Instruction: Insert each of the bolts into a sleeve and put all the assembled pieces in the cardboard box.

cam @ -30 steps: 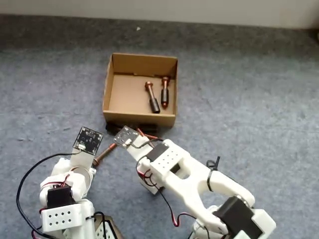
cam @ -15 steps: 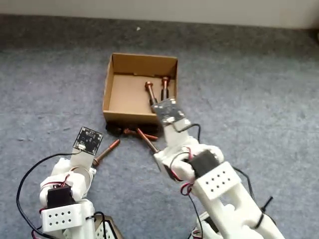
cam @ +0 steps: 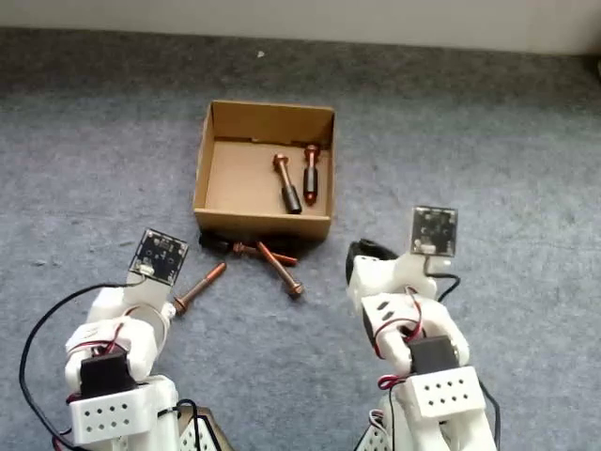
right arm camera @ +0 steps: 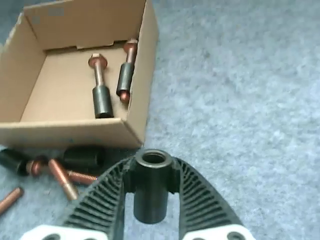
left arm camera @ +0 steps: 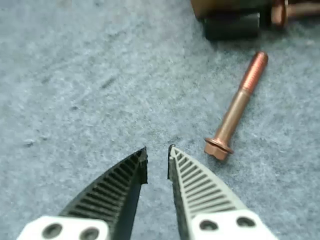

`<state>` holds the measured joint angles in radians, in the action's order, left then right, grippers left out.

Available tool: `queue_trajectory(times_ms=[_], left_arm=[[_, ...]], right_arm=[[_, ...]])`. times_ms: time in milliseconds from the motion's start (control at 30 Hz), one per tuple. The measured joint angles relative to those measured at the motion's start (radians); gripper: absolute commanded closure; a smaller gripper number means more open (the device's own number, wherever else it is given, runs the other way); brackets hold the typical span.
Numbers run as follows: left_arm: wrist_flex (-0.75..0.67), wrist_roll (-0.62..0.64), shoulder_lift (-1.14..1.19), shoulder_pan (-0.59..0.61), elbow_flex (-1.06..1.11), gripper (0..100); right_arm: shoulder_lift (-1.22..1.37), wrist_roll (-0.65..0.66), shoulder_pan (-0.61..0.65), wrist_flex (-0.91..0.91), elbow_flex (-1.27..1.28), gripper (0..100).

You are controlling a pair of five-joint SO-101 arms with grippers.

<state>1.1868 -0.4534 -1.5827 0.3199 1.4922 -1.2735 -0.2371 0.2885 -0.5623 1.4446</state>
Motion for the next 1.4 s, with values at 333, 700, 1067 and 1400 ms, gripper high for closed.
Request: queue_trajectory(times_ms=[333,700,1067,1400], left_arm=[[0.118,-0.012,0.141,-0.012,-0.377,80],[0.117,-0.29,0.621,-0.308,-0.585,80],[-0.203,0.117,0.822,-0.559,-0.588,80],[-0.434,0.305,1.223,-0.617,-0.62,80]], right_arm=[[-0.17,-0.118,-0.226,0.054,0.028,99.4],[-0.195,-0.133,-0.295,0.054,0.028,99.4],[-0.195,-0.133,-0.295,0.054,0.028,99.4],[-0.195,-0.133,-0.295,0.054,0.028,99.4]])
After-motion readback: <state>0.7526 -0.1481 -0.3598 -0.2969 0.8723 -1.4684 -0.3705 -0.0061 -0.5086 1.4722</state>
